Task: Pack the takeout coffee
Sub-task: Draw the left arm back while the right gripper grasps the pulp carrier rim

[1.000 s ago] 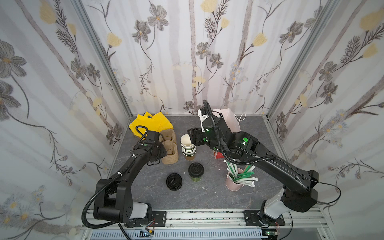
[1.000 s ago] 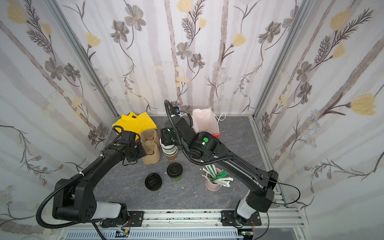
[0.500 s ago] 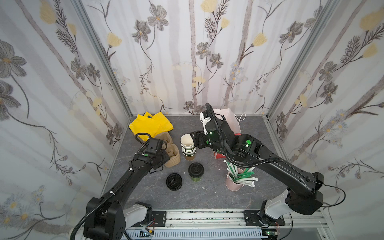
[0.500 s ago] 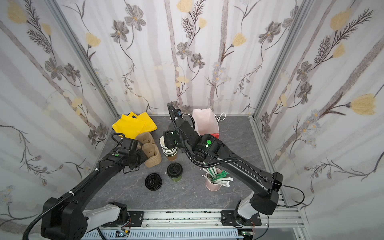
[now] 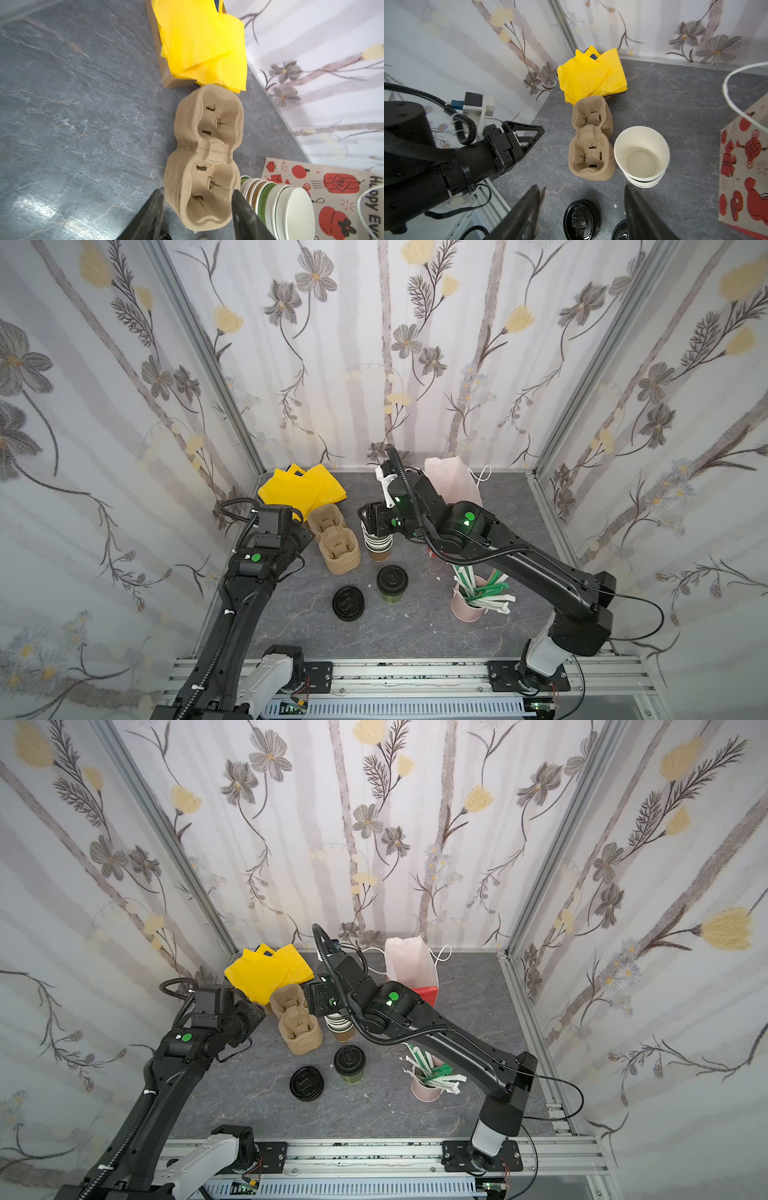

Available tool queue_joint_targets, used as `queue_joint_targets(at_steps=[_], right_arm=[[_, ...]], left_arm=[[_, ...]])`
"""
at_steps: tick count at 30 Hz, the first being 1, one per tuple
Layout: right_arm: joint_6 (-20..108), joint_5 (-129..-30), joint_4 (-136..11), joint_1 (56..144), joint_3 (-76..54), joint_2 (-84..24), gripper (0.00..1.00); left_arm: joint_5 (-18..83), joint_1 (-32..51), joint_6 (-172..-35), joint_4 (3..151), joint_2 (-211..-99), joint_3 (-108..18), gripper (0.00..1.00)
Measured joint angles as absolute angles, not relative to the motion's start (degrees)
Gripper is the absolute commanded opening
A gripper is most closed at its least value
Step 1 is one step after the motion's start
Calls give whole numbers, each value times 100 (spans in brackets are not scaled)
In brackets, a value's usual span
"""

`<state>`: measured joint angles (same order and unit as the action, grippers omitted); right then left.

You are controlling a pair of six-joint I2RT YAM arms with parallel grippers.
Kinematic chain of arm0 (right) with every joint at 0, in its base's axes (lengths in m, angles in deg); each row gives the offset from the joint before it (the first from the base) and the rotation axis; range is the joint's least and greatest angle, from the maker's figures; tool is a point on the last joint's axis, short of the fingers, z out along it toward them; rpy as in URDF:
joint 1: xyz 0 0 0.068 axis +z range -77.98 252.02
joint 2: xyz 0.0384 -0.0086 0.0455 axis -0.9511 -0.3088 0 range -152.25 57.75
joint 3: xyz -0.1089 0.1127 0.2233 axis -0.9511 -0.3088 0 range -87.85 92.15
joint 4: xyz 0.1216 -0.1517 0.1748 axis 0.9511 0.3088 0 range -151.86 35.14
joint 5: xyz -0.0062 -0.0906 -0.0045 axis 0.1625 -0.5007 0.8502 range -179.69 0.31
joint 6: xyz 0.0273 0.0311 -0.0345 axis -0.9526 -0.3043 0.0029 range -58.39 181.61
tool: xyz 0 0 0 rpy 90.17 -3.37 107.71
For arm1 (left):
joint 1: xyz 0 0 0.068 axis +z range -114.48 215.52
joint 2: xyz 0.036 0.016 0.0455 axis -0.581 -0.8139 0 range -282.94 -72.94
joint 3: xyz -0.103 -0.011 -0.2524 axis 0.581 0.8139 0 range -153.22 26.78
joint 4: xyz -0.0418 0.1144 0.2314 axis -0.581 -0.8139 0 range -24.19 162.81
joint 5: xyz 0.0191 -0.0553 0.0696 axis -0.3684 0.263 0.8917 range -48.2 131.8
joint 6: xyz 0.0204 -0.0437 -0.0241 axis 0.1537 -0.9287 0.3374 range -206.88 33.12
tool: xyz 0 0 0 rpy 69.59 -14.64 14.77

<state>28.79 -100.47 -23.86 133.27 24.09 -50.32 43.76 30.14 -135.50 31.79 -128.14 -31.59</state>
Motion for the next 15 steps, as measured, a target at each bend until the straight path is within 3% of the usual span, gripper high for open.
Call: queue_joint_targets(at_steps=[7, 15], right_arm=[[2801, -9711, -2264, 13447, 4188, -6724, 66], [2925, -9813, -2618, 13458, 4435, -7679, 67]], left_arm=[[4973, 3254, -13637, 2972, -11647, -3072, 57], [5316, 3265, -13856, 2790, -10451, -2525, 57]])
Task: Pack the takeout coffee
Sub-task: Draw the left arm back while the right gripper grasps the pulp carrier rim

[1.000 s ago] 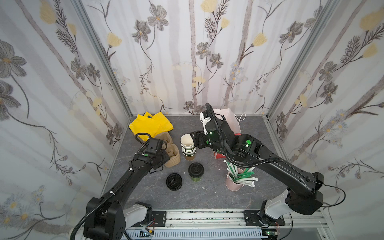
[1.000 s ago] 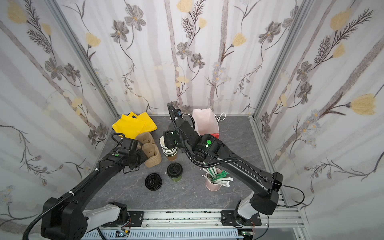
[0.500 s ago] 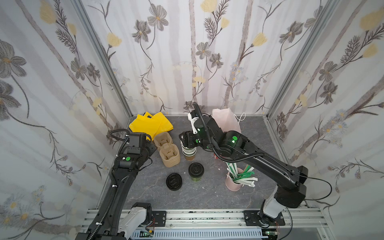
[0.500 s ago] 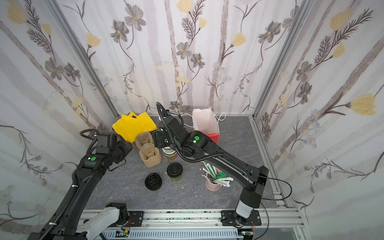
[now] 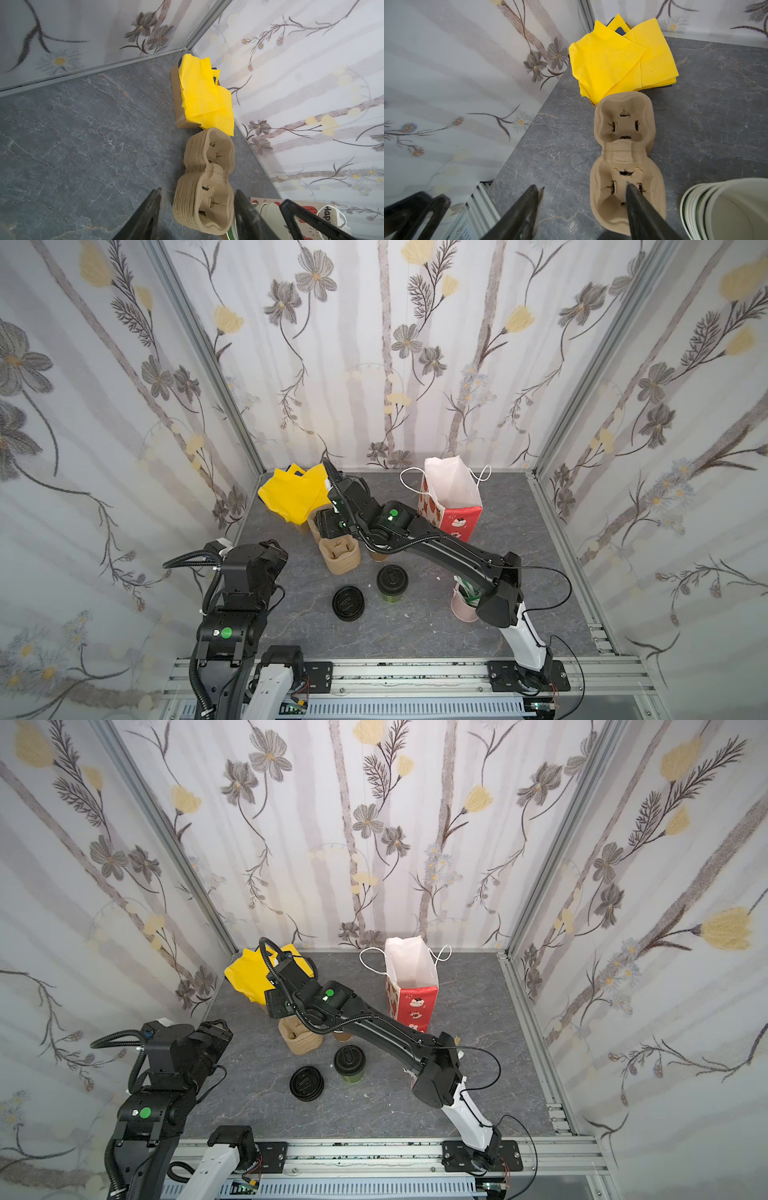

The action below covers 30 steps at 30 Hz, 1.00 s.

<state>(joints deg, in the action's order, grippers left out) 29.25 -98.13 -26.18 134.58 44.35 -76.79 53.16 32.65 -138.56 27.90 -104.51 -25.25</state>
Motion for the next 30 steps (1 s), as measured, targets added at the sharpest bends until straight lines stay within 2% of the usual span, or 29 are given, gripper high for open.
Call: queue_joint_targets(at_steps=[14, 30], right_arm=[[3620, -11088, -3510, 13567, 4435, -8660, 61], [3701, -11551, -3669, 13574, 4435, -9161, 60]], left_arm=[[5075, 3265, -13959, 2368, -9992, -2427, 58], [4905, 3265, -13827, 2239, -10006, -2466, 58]])
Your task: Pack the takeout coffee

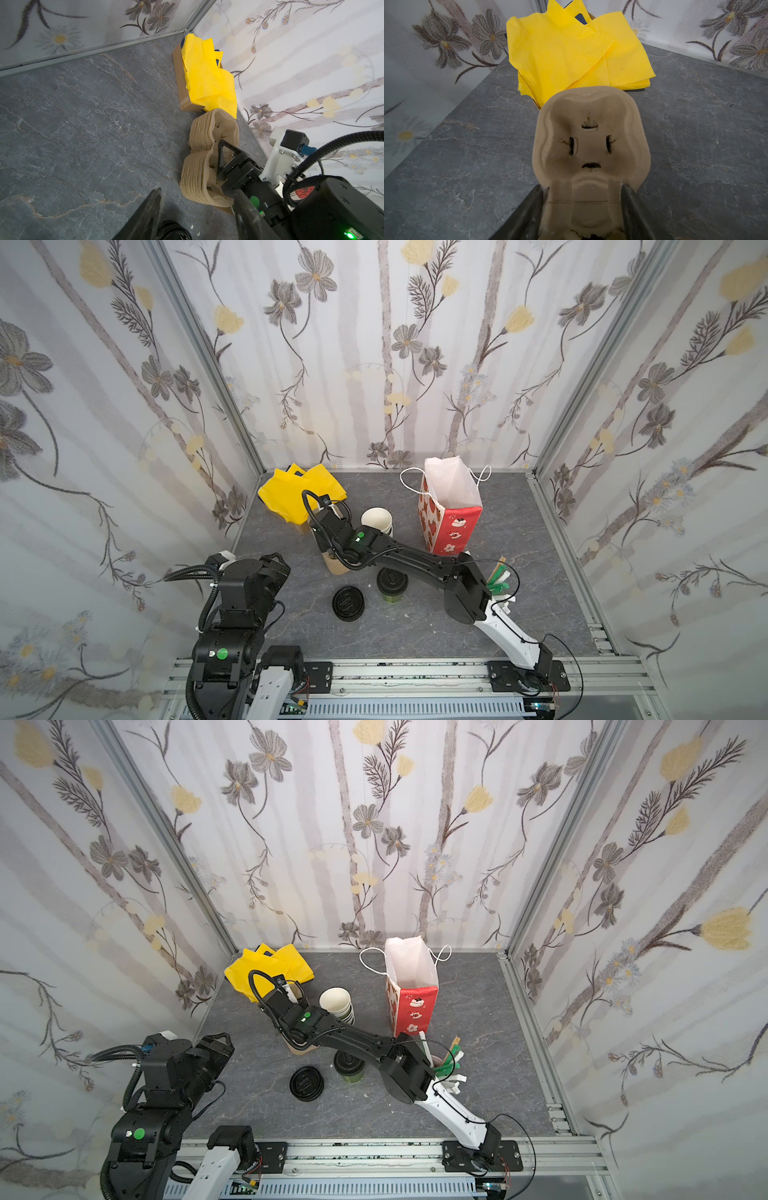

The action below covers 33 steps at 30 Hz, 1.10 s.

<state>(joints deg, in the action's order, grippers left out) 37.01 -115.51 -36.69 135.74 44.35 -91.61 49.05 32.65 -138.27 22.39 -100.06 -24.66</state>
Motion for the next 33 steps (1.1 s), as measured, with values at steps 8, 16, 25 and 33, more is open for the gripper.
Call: queue_joint_targets(at_steps=[8, 16, 25, 33], right_arm=[[3662, -11558, -3650, 13574, 4435, -9277, 61], [3686, -11590, -3678, 13580, 4448, -9353, 54], [3727, -11667, -3608, 13567, 4463, -9375, 41], [3773, -11652, -3569, 13574, 4463, -9148, 35]], left_arm=[[4905, 3265, -13825, 2200, -10008, -2495, 58], [4907, 3265, -13808, 2200, -10008, -2495, 57], [4909, 3265, -13806, 2200, -10008, -2495, 57], [4911, 3265, -13806, 2200, -10008, -2495, 58]])
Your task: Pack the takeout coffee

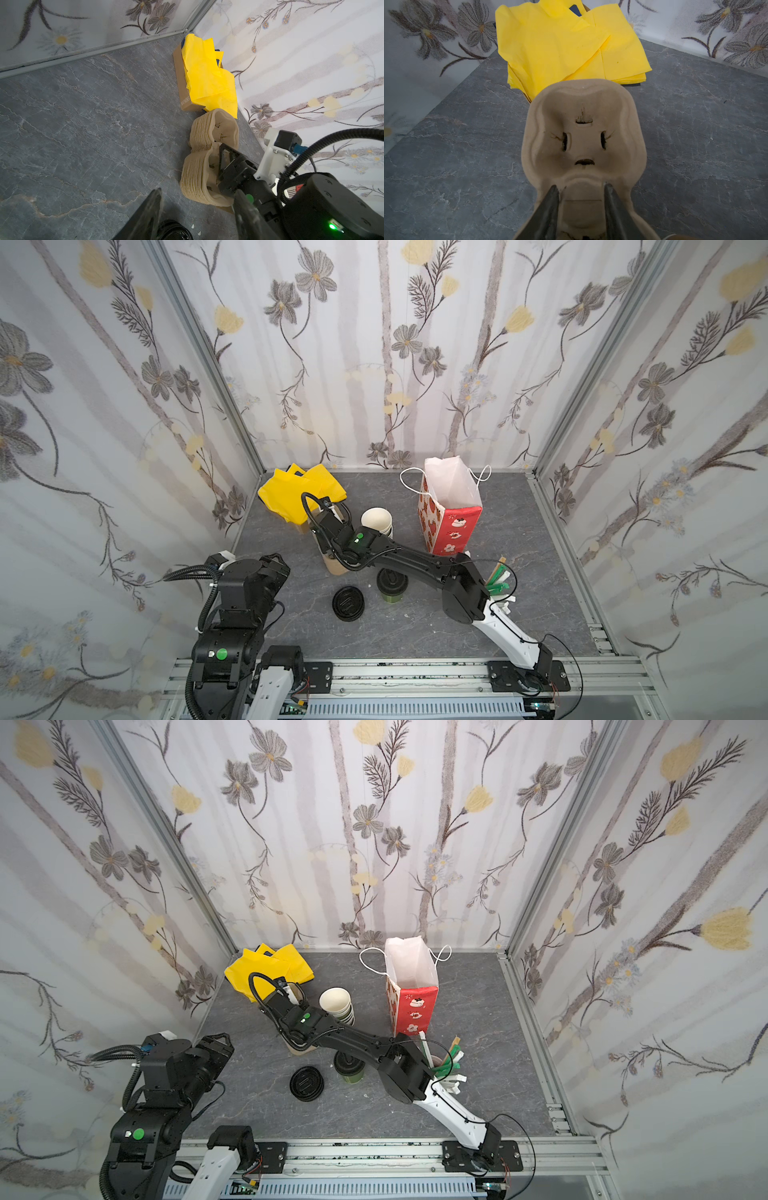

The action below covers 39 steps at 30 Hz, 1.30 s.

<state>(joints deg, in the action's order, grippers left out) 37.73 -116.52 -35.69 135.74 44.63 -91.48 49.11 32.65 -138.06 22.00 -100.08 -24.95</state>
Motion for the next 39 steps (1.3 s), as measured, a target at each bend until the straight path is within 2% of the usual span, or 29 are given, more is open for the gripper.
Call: queue_joint_targets(at_steps=[4, 11, 23, 39], right_arm=[[3828, -11643, -3600, 13574, 4463, -8846, 34], [3867, -11529, -3562, 13570, 4466, -8733, 46], [3360, -10821, -3219, 13403, 4466, -8809, 54], [3784, -10828, -3294, 13384, 4468, -9065, 55]], left_arm=[[4911, 3265, -13808, 2200, -10008, -2495, 58], [4909, 3265, -13810, 2200, -10017, -2462, 59], [4632, 3265, -13808, 2198, -10141, -2445, 59], [4512, 3265, -13801, 2196, -10121, -2434, 59]])
